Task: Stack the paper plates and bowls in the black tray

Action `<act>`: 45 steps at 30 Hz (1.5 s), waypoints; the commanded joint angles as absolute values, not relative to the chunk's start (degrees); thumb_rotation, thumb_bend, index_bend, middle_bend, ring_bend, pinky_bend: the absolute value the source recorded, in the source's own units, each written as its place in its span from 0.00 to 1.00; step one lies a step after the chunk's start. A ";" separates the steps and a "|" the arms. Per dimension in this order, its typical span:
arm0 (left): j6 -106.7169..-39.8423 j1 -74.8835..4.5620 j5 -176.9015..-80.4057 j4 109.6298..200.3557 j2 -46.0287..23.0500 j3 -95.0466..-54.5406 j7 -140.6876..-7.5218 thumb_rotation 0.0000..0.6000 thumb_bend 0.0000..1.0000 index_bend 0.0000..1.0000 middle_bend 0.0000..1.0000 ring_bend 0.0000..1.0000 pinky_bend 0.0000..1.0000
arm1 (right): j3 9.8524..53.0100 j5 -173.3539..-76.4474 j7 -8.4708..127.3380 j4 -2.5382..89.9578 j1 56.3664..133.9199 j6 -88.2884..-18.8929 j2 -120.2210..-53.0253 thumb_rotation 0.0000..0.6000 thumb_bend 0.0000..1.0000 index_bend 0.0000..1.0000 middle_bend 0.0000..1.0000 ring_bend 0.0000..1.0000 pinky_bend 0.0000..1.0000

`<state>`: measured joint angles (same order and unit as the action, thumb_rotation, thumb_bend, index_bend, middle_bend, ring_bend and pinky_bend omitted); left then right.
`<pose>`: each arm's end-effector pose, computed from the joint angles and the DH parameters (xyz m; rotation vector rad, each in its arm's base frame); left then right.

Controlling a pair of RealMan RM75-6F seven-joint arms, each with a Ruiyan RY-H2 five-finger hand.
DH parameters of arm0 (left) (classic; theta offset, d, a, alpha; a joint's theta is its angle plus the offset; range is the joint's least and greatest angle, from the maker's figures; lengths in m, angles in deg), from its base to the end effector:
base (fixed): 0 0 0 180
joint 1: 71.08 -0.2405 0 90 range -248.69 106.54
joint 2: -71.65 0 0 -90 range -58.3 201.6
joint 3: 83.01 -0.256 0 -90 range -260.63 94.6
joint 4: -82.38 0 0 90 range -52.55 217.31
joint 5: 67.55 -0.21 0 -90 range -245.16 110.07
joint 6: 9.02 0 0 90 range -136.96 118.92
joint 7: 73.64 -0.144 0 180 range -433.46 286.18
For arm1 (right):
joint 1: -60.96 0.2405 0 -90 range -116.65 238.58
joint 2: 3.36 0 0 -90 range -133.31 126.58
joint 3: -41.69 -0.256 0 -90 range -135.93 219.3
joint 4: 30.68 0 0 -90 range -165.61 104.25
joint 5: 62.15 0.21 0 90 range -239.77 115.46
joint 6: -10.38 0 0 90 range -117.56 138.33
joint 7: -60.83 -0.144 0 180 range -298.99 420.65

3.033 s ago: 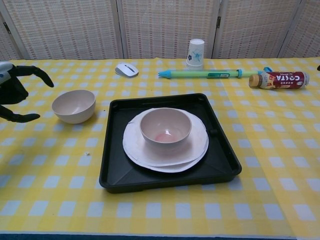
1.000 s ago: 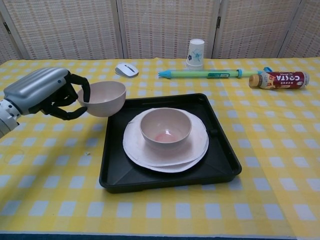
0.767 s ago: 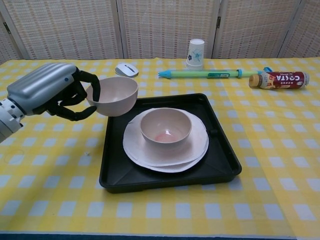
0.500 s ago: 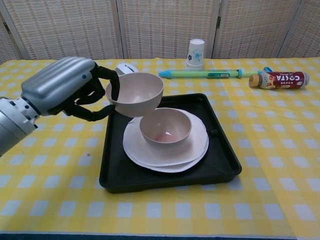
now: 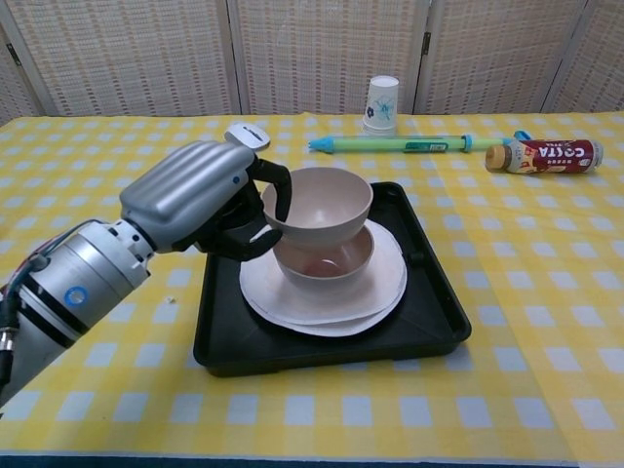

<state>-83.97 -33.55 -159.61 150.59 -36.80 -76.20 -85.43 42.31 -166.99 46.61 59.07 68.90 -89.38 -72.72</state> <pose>-0.1038 0.2884 -0.0706 -1.8411 -0.6378 -1.3813 -0.2510 -0.1715 0.1430 1.4940 -0.8486 1.4851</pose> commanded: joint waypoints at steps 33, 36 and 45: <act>-85.75 -35.33 -160.67 150.33 -36.13 -78.99 -81.71 1.00 0.25 0.11 1.00 0.95 1.00 | 41.58 -166.64 46.93 59.44 68.30 -88.91 -72.26 1.00 0.26 0.30 0.00 0.00 0.00; -87.67 -37.79 -160.24 155.99 -29.91 -79.69 -83.42 1.00 0.25 0.05 0.98 0.85 0.96 | 41.60 -165.98 48.02 59.82 67.98 -88.51 -71.80 1.00 0.26 0.24 0.00 0.00 0.00; -96.53 -50.91 -155.88 170.58 -5.54 -85.19 -81.90 1.00 0.25 0.08 0.22 0.09 0.19 | 40.99 -158.80 58.07 64.74 67.32 -82.27 -68.56 1.00 0.26 0.00 0.00 0.00 0.00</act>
